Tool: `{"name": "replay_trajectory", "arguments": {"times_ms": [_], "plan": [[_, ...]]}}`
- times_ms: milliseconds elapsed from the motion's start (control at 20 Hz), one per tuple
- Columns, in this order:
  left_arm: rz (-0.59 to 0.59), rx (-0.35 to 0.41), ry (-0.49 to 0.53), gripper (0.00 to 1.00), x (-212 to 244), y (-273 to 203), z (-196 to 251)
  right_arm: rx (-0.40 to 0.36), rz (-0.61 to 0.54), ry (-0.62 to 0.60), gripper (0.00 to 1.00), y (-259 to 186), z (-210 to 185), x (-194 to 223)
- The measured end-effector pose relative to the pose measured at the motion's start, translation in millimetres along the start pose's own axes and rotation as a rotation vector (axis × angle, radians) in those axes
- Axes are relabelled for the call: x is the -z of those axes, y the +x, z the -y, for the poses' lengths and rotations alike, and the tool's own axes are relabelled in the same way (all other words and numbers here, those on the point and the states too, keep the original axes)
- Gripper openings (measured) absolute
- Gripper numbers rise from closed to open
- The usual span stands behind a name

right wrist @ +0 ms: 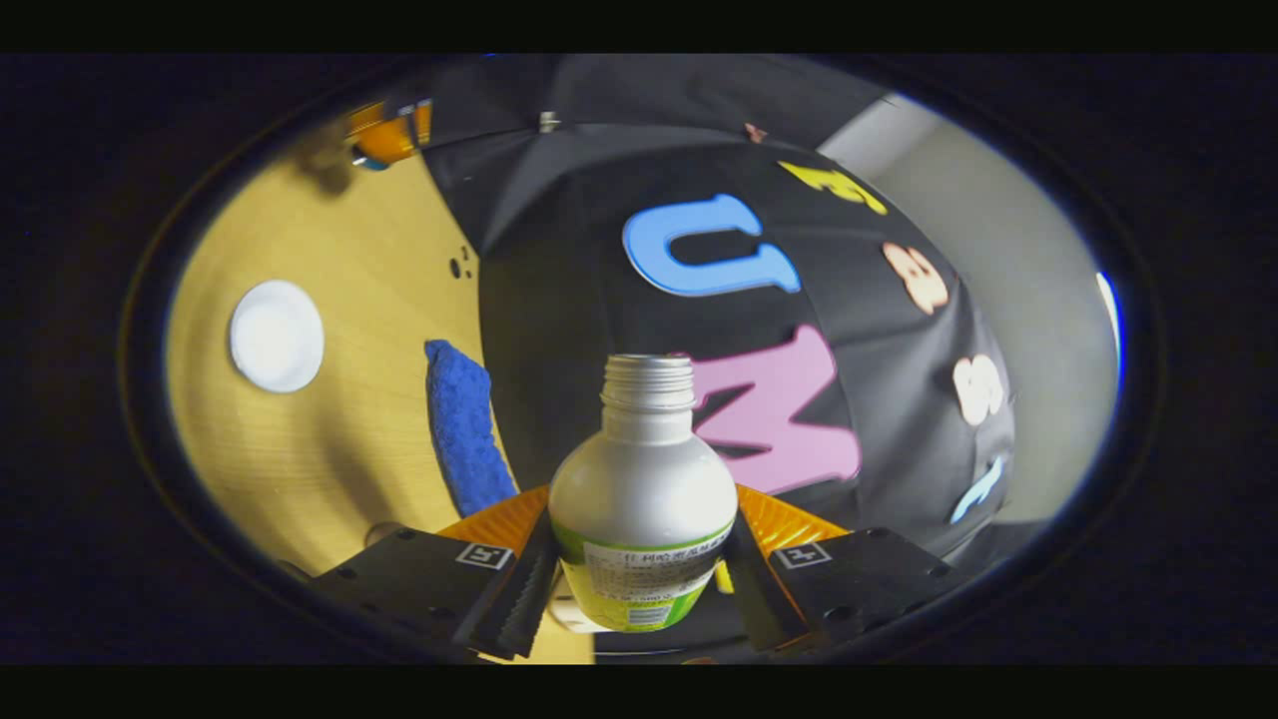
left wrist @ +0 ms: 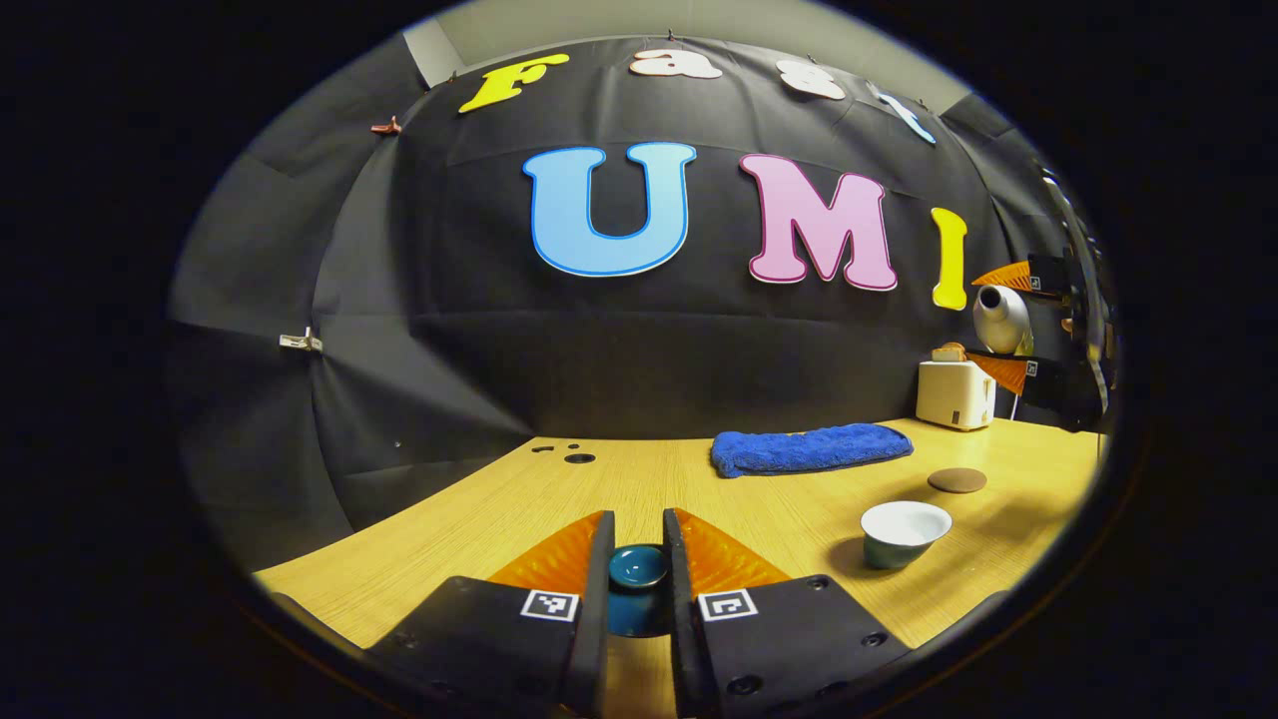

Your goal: Open the teacup lid with one hand, grasp the water bottle and pour water into the teacup with the other hand; after pouring, place the water bottle on the coaster and then close the teacup lid.

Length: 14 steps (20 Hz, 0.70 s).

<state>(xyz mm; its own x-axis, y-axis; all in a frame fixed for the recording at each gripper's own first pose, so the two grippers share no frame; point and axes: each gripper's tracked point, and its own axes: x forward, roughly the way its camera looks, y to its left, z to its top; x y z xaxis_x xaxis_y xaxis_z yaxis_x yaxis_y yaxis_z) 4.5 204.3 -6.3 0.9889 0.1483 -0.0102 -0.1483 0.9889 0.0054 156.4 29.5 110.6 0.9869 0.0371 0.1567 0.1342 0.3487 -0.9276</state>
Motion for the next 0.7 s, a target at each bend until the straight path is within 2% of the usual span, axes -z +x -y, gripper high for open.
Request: {"name": "replay_trajectory", "arguments": {"times_ms": [350,400,550,700], "plan": [[0.002,-0.001,0.0,0.29,0,-1,-1,-0.1,-0.145,0.6,0.79,-1,-14,48],[0.002,-0.001,0.0,0.29,0,-1,-1,-0.087,-0.163,0.652,0.77,0,-15,55],[0.002,-0.001,0.0,0.29,0,-1,-1,-0.084,-0.193,0.789,0.8,10,-20,74],[0.001,-0.005,-0.001,0.29,0,-1,-1,-0.153,-0.136,0.968,0.8,19,-39,65]]}}
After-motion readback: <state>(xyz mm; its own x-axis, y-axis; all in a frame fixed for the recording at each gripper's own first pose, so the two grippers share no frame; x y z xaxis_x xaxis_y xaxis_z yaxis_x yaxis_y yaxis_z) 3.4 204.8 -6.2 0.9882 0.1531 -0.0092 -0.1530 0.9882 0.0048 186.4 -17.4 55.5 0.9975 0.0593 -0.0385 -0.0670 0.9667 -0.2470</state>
